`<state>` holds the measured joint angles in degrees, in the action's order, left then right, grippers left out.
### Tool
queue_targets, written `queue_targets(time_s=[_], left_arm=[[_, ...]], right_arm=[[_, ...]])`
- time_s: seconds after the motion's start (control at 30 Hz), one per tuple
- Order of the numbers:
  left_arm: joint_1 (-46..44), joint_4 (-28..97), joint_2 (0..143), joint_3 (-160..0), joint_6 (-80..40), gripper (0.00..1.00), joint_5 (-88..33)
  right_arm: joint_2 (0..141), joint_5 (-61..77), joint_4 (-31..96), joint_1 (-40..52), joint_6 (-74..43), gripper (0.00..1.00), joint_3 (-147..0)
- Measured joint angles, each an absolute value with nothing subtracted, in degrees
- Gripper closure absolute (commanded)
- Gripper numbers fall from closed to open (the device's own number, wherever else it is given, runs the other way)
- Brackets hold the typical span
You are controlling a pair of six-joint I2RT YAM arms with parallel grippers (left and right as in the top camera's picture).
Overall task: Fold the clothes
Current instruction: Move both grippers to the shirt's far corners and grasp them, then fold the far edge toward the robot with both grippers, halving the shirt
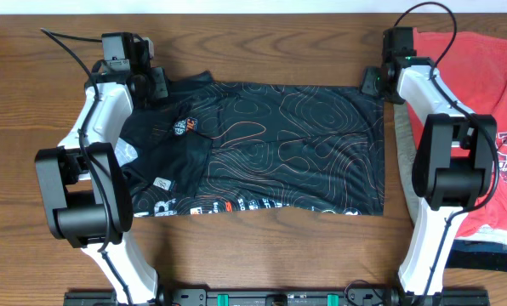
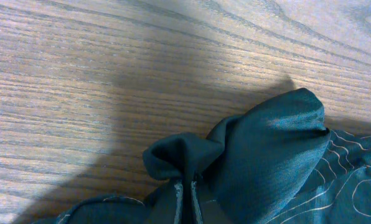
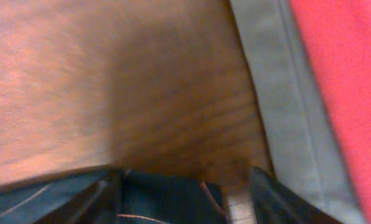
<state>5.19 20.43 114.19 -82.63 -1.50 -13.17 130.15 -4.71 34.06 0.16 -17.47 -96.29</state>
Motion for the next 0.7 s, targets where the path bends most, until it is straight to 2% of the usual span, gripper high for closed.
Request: queue_targets(time_s=[0.03,0.13,0.5,0.7], left_arm=[[5.19,20.43,114.19,-82.63,-1.5,0.95,-13.17],[5.19,20.67,114.19,-82.63,-1.48,0.94,-13.15],[5.19,25.12,113.82,-82.63,-1.52,0.94,-13.17],[5.19,31.4,107.92,-82.59,-1.48,0.94,-13.17]], right_arm=[[130.26,-4.19,34.54,0.19,-18.09,0.74,-96.79],[130.47,-4.08,35.33,0.23,-17.65,0.98,-97.03],[130.21,-3.4,39.64,0.21,-18.22,0.99,-97.82],[128.03,-3.11,46.89,0.21,-18.22,0.99,-97.65]])
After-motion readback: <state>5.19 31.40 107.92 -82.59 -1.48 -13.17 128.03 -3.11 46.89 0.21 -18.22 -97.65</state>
